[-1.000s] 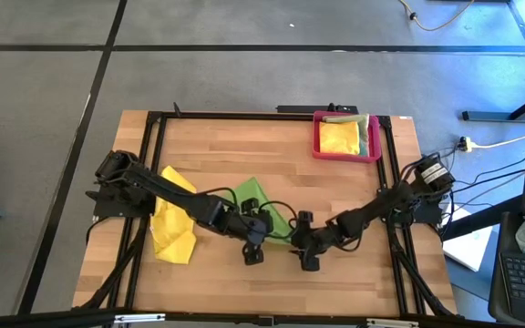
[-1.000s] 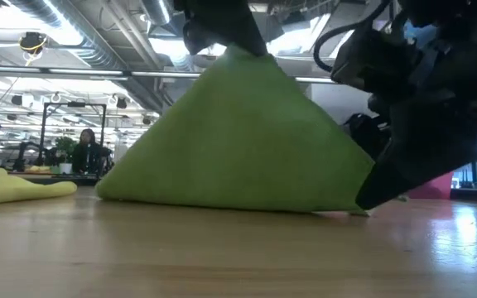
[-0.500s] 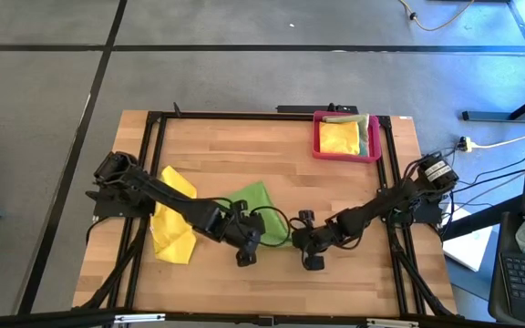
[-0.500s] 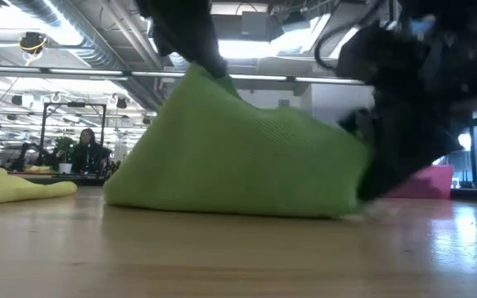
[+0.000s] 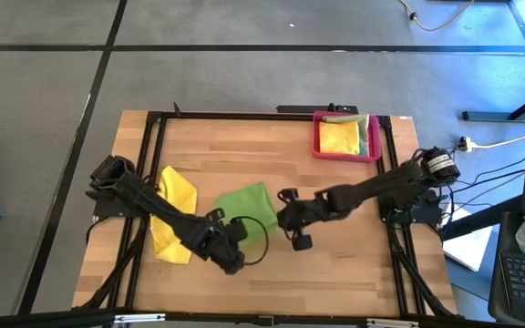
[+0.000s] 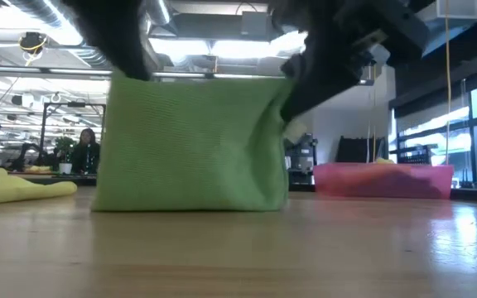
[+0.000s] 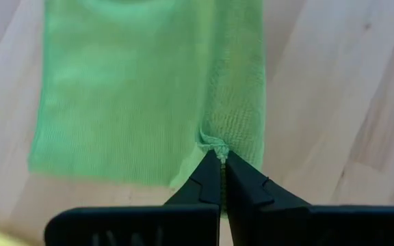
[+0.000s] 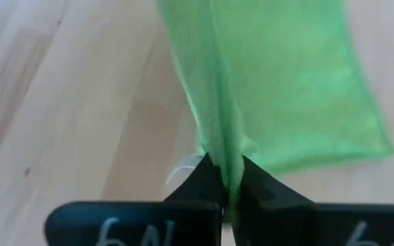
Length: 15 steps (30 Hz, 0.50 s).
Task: Fold microfiber towels
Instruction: Fold the green towel
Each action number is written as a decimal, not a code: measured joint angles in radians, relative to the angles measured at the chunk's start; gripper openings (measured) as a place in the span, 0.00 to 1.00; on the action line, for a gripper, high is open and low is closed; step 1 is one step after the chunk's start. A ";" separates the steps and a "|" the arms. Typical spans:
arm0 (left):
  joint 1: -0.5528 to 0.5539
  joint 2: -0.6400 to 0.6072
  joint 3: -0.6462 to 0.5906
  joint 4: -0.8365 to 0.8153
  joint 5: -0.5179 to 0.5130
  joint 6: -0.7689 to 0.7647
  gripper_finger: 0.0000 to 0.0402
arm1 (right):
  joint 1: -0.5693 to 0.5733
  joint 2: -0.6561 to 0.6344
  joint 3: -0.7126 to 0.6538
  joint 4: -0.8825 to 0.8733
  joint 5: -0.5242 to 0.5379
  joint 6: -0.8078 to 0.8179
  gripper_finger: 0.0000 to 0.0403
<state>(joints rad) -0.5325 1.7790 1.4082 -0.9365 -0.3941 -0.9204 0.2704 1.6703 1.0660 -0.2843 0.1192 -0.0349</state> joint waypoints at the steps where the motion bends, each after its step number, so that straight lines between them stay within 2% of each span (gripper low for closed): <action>1: -0.012 0.000 0.000 -0.021 -0.009 -0.035 0.00 | -0.018 0.000 0.000 -0.018 -0.031 0.000 0.02; 6: -0.050 0.000 0.000 -0.104 -0.075 -0.166 0.00 | -0.093 0.005 0.000 -0.040 -0.169 -0.050 0.03; 11: -0.040 0.000 0.000 -0.166 -0.105 -0.194 0.00 | -0.152 0.005 0.000 0.014 -0.175 -0.148 0.06; 15: -0.017 -0.004 0.000 -0.247 -0.155 -0.196 0.00 | -0.218 0.005 0.000 0.032 -0.175 -0.159 0.04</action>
<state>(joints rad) -0.5493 1.7745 1.4077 -1.1839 -0.5486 -1.1161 0.0525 1.6752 1.0664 -0.2523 -0.0555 -0.1939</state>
